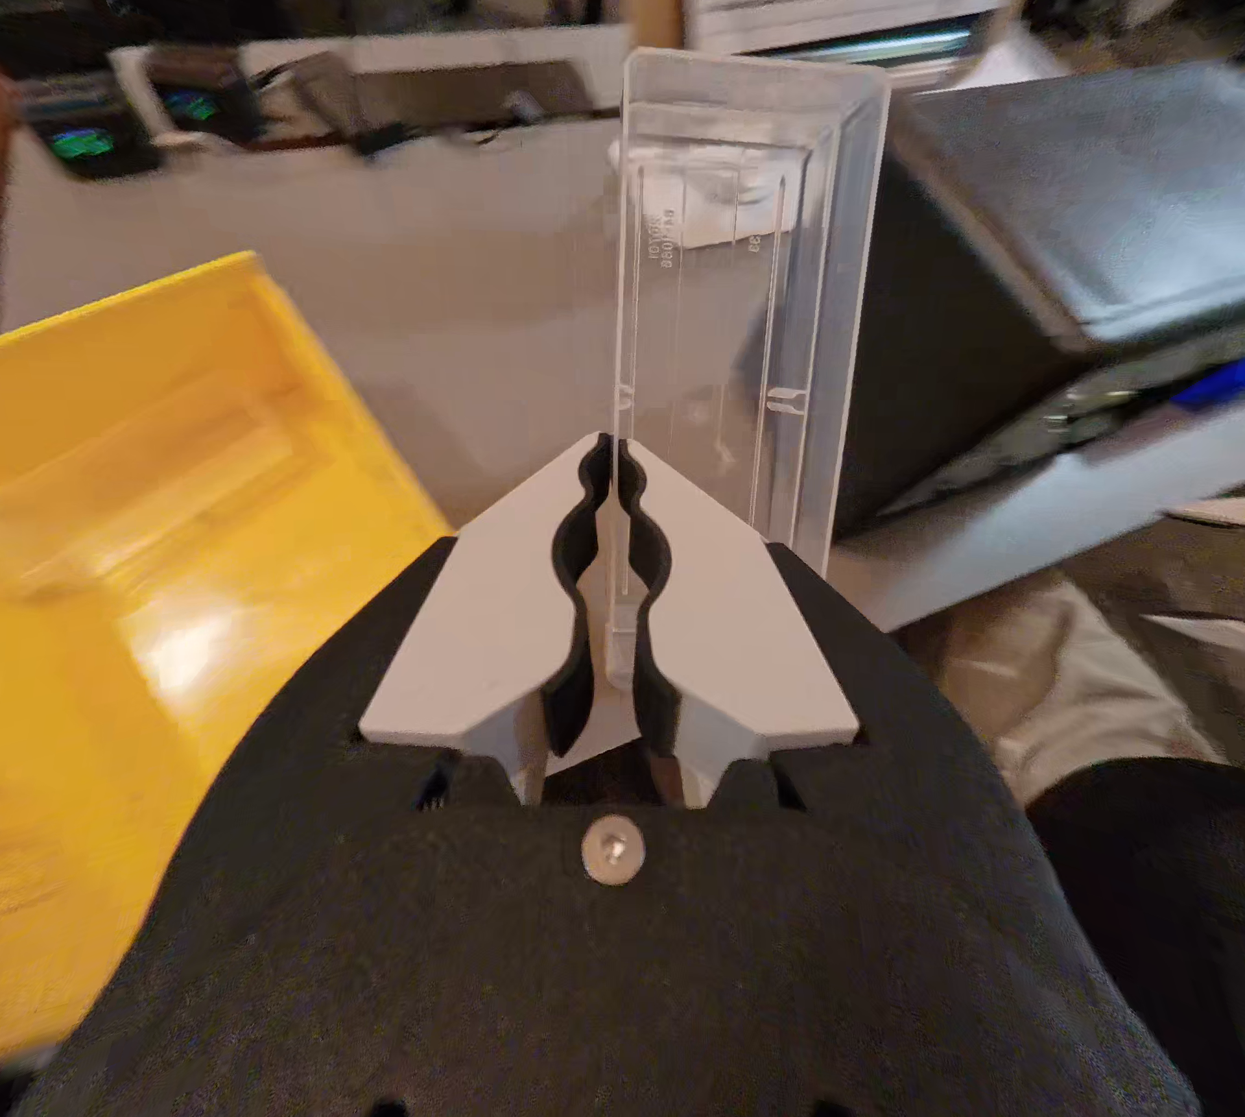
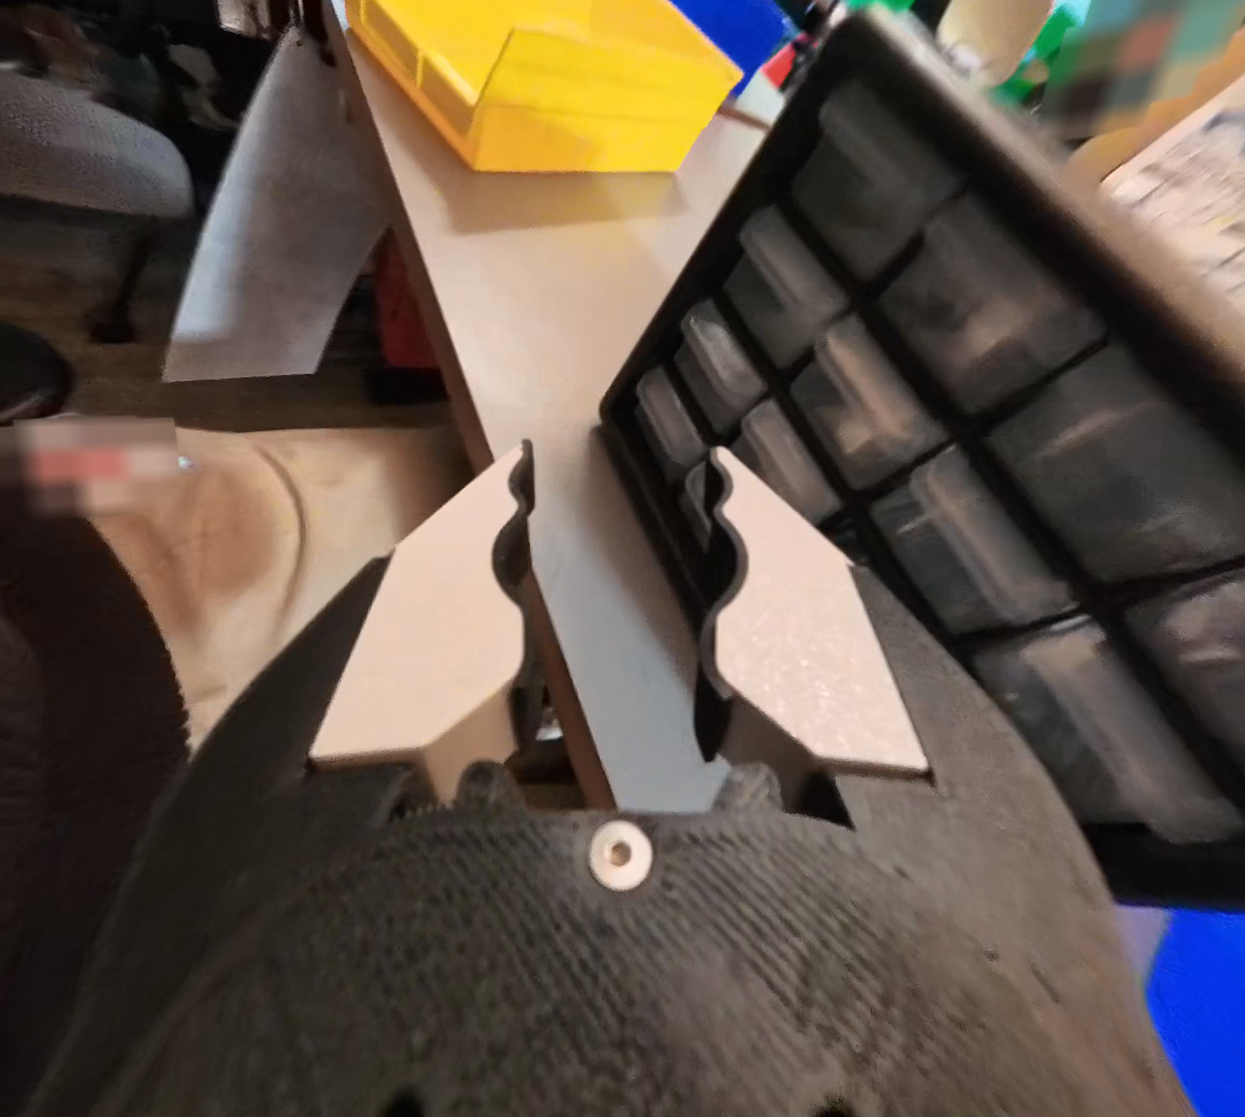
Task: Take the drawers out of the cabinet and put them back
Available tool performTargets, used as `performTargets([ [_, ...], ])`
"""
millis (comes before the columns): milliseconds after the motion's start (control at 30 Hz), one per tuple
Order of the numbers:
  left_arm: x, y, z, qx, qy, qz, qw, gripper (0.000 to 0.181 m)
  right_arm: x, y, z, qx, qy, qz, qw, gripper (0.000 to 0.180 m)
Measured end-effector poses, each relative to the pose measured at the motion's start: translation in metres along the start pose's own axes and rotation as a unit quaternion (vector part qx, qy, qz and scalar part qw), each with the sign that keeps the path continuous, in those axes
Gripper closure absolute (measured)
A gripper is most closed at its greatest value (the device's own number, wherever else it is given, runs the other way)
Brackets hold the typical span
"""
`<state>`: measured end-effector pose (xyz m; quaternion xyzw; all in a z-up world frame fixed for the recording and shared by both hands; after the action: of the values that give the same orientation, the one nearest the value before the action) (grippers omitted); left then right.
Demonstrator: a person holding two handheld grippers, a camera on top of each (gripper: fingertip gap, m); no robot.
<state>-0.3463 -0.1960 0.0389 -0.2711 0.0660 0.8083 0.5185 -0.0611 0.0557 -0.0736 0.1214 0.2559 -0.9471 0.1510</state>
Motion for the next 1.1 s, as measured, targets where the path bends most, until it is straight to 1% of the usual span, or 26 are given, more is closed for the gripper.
performTargets([
  [100,0.017,-0.071,-0.013,0.01,-0.033,-0.061,0.998,0.181,-0.008,0.014,0.025,-0.053,-0.021,-0.036,0.998,0.129],
  [200,0.037,-0.131,-0.036,0.016,-0.041,-0.105,0.993,0.181,-0.016,0.035,0.046,-0.127,-0.03,-0.06,0.99,0.128],
  [367,0.068,-0.196,-0.066,0.011,-0.054,-0.132,0.99,0.181,-0.028,0.062,0.063,-0.221,-0.043,-0.088,0.97,0.132],
  [433,0.079,-0.213,-0.075,0.001,-0.047,-0.143,0.989,0.181,-0.027,0.067,0.062,-0.238,-0.027,-0.089,0.967,0.132],
  [533,0.093,-0.231,-0.086,-0.02,-0.037,-0.156,0.987,0.181,-0.017,0.064,0.05,-0.245,0.046,-0.088,0.965,0.129],
  [600,0.1,-0.24,-0.092,-0.028,-0.025,-0.165,0.986,0.181,-0.011,0.06,0.036,-0.256,0.111,-0.095,0.956,0.139],
  [667,0.107,-0.242,-0.096,-0.028,-0.016,-0.149,0.988,0.181,-0.006,0.058,0.023,-0.277,0.159,-0.1,0.942,0.142],
  [733,0.112,-0.241,-0.097,-0.031,-0.014,-0.145,0.989,0.181,-0.005,0.061,0.014,-0.295,0.179,-0.091,0.934,0.166],
  [833,0.116,-0.238,-0.098,-0.042,0.003,-0.178,0.983,0.179,-0.006,0.063,0.01,-0.305,0.185,-0.083,0.93,0.166],
  [900,0.117,-0.236,-0.098,-0.042,0.007,-0.209,0.977,0.171,-0.009,0.06,0.011,-0.285,0.18,-0.064,0.939,0.167],
  [1033,0.113,-0.233,-0.098,-0.063,0.009,-0.306,0.95,0.131,-0.022,0.052,0.02,-0.202,0.132,0.005,0.97,0.167],
  [1100,0.11,-0.227,-0.097,-0.076,-0.001,-0.335,0.939,0.115,-0.032,0.047,0.026,-0.165,0.104,0.045,0.98,0.167],
])
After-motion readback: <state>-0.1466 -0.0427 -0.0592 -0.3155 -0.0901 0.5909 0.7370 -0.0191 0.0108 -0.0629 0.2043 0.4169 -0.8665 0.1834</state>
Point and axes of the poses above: each gripper's, where its closed fingertips meet, x out along the fingers, z out of its top, y = z × x across the jaws, the point moved 9 cm from there along -x, back along the fingers, and after that the axes turned 6 degrees about -z, right-handed, at the moved point
